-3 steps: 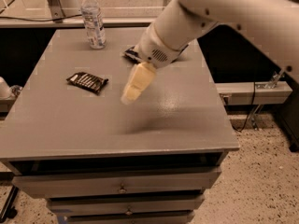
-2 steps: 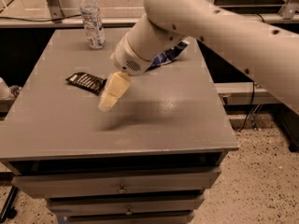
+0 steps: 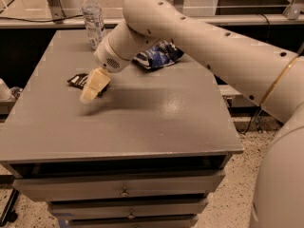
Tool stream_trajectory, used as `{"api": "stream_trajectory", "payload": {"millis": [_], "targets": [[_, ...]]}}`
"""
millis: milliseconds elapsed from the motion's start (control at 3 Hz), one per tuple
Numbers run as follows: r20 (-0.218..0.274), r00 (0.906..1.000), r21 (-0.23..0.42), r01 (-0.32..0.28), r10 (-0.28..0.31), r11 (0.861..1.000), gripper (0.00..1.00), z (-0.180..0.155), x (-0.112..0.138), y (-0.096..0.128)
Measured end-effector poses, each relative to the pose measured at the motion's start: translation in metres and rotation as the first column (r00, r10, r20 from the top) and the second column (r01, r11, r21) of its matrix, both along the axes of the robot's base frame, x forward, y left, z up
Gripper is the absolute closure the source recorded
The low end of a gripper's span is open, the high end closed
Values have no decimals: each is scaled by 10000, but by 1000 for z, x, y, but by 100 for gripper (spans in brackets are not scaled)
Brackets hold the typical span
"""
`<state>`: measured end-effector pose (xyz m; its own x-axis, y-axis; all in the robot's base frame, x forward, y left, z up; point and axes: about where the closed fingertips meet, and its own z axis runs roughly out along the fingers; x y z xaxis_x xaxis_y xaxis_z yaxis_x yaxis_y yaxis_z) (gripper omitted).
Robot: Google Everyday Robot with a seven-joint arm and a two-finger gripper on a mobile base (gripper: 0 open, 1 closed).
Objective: Pick rxbar chocolate
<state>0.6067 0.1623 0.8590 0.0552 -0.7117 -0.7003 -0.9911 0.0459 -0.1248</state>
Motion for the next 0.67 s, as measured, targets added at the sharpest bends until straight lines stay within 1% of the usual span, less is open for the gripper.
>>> {"api": "stream_trajectory", "payload": {"millis": [333, 667], "targets": [[-81, 9996, 330, 274, -271, 9991, 18, -5, 19, 14], [-384, 9972, 467, 659, -641, 9967, 41, -16, 23, 20]]}}
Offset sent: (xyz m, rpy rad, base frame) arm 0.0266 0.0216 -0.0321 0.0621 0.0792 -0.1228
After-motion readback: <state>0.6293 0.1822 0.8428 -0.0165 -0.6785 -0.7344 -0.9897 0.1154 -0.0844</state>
